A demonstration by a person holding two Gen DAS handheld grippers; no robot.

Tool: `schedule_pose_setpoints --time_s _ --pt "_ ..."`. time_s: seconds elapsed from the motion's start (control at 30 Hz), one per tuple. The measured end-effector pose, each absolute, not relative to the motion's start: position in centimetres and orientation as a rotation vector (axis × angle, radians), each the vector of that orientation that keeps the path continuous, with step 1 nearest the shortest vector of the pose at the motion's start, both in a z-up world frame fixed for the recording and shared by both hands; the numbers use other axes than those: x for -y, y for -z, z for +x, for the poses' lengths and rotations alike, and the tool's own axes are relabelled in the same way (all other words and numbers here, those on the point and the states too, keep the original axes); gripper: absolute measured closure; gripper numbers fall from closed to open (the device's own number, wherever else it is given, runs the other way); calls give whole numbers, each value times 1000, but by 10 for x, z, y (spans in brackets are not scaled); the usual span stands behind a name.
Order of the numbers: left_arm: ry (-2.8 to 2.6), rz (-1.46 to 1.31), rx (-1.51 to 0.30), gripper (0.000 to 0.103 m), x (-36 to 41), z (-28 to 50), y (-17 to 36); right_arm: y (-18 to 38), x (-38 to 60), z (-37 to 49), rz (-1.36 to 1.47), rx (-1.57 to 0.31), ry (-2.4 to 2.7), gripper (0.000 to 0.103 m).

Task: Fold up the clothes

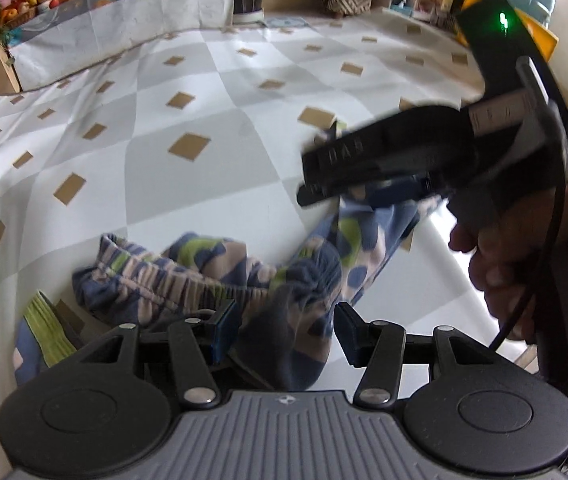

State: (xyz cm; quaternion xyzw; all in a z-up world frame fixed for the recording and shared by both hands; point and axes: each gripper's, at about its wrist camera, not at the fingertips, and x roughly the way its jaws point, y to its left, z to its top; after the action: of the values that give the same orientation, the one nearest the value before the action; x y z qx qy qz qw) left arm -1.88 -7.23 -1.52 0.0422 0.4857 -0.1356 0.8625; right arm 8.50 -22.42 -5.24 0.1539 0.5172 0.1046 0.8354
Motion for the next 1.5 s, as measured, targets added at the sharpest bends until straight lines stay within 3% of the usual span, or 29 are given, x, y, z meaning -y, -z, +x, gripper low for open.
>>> schedule_pose_setpoints --time_s 0.2,0.33,1.0,1.33,1.5 --pt "237 43 -1039 54 59 -20 27 67 215 87 256 -1127 -208 37" --pt "185 11 -1026 69 47 -25 25 73 213 83 216 -1140 -196 37" --pt "-267 -291 -1015 73 -69 -41 32 70 223 28 18 -1207 51 37" --pt "-121 -333 -1006 72 -53 -41 31 26 245 -8 408 -1037 -97 37" --pt "-79 -348 -1020 70 -48 -40 39 26 229 -21 532 -1053 -259 37"
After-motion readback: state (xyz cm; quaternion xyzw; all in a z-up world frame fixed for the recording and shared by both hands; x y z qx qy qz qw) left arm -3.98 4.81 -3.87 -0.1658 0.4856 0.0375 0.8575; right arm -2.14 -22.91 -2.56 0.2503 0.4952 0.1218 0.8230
